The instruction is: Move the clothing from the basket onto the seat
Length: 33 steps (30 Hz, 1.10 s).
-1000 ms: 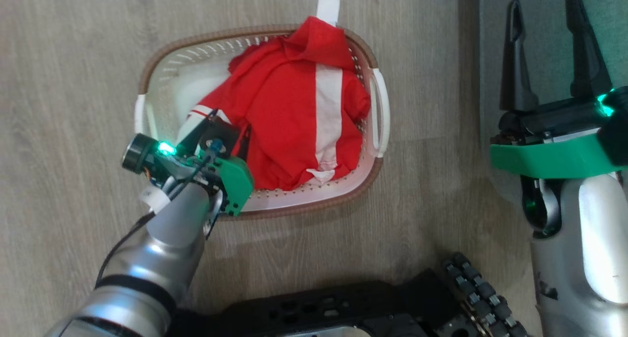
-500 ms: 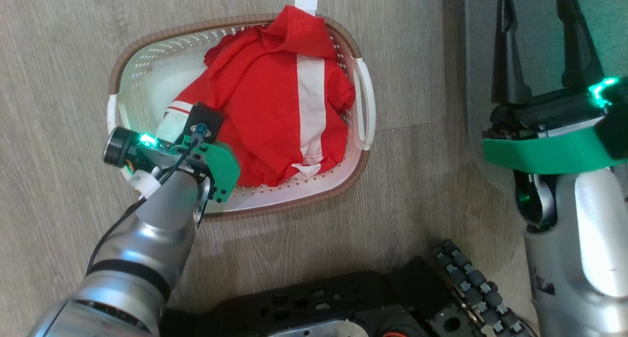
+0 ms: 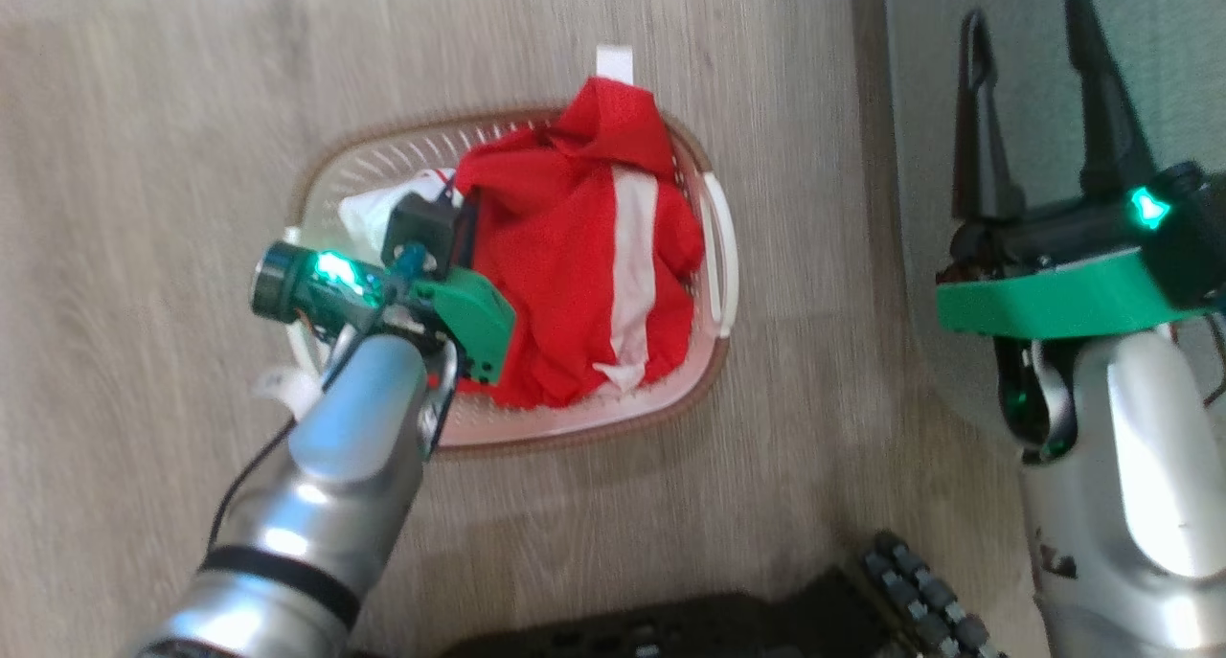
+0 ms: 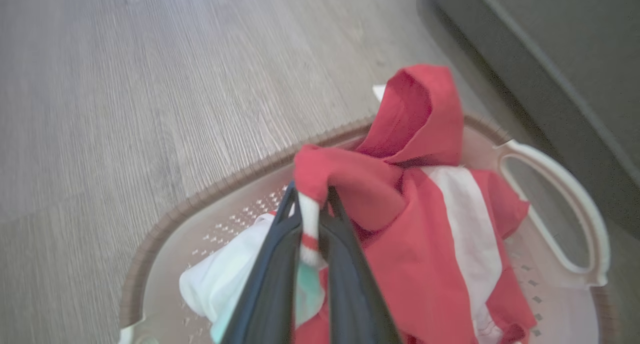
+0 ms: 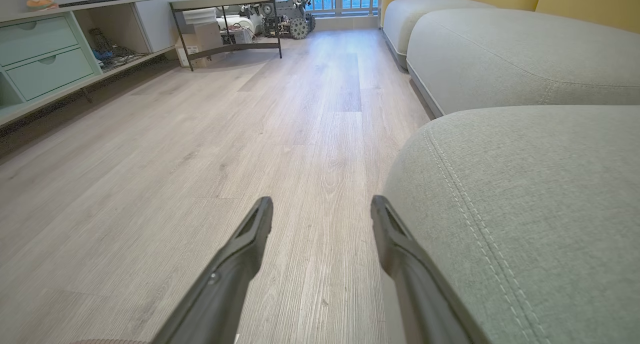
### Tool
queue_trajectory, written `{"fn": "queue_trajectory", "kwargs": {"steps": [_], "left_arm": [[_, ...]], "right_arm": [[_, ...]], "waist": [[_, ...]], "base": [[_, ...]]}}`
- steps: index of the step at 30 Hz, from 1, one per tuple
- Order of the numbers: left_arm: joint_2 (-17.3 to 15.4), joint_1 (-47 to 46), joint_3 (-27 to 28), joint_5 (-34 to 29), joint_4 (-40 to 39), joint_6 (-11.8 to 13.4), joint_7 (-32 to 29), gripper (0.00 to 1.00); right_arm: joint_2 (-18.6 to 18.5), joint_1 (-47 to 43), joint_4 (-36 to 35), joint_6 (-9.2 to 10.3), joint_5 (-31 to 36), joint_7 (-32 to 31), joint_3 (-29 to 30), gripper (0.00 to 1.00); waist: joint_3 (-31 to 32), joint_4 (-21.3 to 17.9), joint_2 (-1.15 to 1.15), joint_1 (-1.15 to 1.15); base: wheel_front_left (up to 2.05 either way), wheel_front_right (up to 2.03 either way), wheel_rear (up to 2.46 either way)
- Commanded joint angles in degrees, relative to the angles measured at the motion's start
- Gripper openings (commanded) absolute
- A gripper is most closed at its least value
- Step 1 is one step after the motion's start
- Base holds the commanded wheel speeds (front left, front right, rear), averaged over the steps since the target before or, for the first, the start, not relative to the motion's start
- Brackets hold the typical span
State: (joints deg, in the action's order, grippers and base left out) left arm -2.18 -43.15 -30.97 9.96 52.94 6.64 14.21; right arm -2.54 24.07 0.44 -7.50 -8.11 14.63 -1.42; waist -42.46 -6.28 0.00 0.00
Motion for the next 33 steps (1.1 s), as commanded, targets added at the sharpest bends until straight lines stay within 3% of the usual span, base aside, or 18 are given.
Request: {"fn": "queue_trajectory", "kwargs": {"steps": [1, 9, 22, 33], "left_arm": [[-0.95, 1.88, 1.21, 0.29, -1.50, 0.43, 0.77, 0.00], [-1.38, 9.52, 2.20, 0.83, -13.91, -0.28, 0.78, 0.00], [-1.78, 13.11, 0.53, 3.16, -22.43, -4.69, -1.84, 0.00], [-3.00, 6.82, 0.32, 4.40, -28.13, -7.09, -8.87, 0.00]], "right_arm": [[-0.33, -2.08, -1.38, 0.01, -0.01, 0.37, -0.75, 1.00], [-0.33, -8.23, 6.15, 0.01, 0.08, 0.37, 0.70, 1.00], [-0.33, -20.84, 11.82, 0.01, -0.47, 0.37, 1.10, 1.00], [-0.33, -23.47, 11.09, 0.01, -0.35, 0.37, -1.11, 1.00]], "waist": [[3.49, 1.26, 0.00, 0.00], [19.24, 4.00, 0.00, 0.00], [41.37, 5.46, 0.00, 0.00], [46.86, 5.87, 0.00, 0.00]], "base": [[0.00, 0.00, 0.00], [0.00, 0.00, 0.00], [0.00, 0.00, 0.00], [0.00, 0.00, 0.00]]}}
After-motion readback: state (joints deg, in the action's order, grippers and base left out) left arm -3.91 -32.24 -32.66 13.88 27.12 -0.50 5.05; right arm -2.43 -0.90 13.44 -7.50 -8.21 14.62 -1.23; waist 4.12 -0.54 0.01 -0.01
